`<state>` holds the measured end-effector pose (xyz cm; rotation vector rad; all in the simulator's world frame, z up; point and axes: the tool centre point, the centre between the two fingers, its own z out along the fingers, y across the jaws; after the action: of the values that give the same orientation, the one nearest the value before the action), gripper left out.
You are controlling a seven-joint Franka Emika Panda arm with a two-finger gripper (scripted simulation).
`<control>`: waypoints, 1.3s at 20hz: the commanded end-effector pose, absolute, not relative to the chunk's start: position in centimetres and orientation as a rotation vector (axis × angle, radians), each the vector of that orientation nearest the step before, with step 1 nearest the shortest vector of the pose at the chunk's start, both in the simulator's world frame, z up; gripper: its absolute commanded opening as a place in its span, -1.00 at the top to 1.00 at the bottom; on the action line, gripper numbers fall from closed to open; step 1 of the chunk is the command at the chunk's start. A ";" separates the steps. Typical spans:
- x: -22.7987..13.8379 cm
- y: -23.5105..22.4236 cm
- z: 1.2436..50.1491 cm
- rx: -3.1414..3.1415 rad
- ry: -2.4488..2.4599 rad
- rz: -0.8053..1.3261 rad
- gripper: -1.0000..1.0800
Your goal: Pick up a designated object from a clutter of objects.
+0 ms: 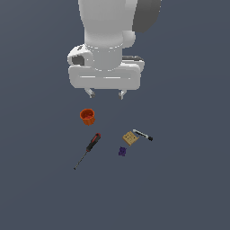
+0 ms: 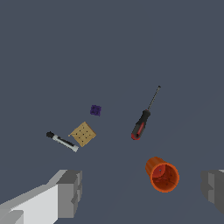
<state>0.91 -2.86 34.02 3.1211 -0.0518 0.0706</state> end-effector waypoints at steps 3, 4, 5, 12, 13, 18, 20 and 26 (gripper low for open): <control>0.9 -2.9 34.1 3.121 -0.052 0.069 -0.92; 0.8 -2.9 34.2 3.122 -0.053 0.067 -0.92; 0.7 -2.9 34.3 3.122 -0.053 0.064 -0.92; 0.2 -2.9 34.9 3.125 -0.056 0.047 -0.92; 0.2 -2.9 34.8 3.125 -0.056 0.047 -0.92; 0.6 -3.1 34.2 3.127 -0.074 0.047 -0.92; 1.0 -3.3 33.6 3.129 -0.090 0.046 -0.92; 2.5 -4.4 30.6 3.136 -0.172 0.040 -0.92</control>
<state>2.11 -4.10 31.48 3.1346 -0.1478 0.0427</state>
